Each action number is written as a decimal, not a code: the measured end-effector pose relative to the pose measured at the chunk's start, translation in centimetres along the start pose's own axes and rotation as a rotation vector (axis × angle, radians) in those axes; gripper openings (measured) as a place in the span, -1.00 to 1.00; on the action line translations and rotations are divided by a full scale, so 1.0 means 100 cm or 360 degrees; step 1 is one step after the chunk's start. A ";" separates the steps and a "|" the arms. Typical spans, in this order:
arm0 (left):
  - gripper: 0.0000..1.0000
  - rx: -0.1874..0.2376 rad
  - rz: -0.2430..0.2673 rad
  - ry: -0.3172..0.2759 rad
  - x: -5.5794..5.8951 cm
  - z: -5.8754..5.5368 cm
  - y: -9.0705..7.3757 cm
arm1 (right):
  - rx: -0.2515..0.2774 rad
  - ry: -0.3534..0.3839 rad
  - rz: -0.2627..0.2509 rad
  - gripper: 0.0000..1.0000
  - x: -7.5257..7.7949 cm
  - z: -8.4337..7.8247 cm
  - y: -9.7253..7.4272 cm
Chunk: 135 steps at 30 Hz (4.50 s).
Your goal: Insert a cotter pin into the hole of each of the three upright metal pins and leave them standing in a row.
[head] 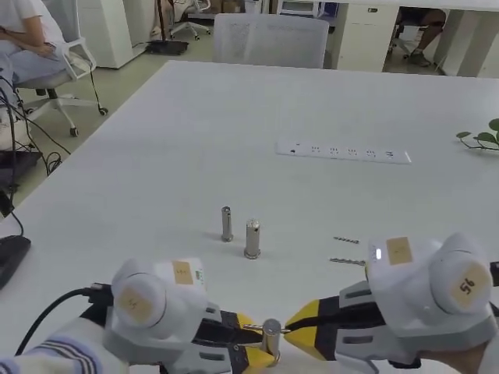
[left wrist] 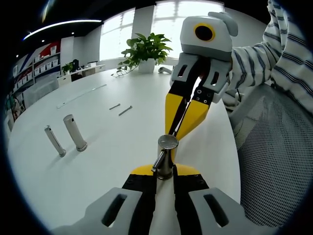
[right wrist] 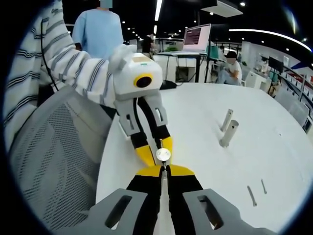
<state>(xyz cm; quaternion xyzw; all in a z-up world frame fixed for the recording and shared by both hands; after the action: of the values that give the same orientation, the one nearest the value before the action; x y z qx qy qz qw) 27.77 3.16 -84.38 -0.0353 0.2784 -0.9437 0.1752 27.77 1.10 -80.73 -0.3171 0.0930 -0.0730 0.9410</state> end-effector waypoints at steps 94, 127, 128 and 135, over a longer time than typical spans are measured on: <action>0.74 -0.0041 0.0112 -0.0290 0.014 -0.027 -0.082 | 0.0114 0.0018 0.0112 -0.69 -0.003 -0.006 0.027; 0.72 -0.0032 0.0175 -0.0315 0.008 -0.029 -0.087 | 0.0143 -0.0025 0.0110 -0.78 0.000 -0.002 0.029; 0.72 -0.0027 0.0174 -0.0317 0.008 -0.029 -0.087 | 0.0152 -0.0020 0.0108 -0.78 0.000 -0.001 0.029; 0.75 -0.0030 0.0171 -0.0317 0.007 -0.030 -0.087 | 0.0171 -0.0026 0.0094 -0.78 0.008 0.009 0.032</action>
<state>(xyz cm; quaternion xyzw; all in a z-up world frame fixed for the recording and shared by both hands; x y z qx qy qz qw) 23.91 11.24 -82.22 -0.1157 0.2699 -0.9221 0.2519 28.95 3.98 -82.10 -0.2639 0.0906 -0.0474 0.9591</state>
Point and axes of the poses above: the centre of the closed fingertips' face, and the gripper's own axes: y roughly forward along the fingers, x roughly to its right, z roughly out of its top, the point moved 1 cm from there along -y, roughly backward along the fingers, and after that the axes turned 9 degrees about y, right-handed, at the moved point
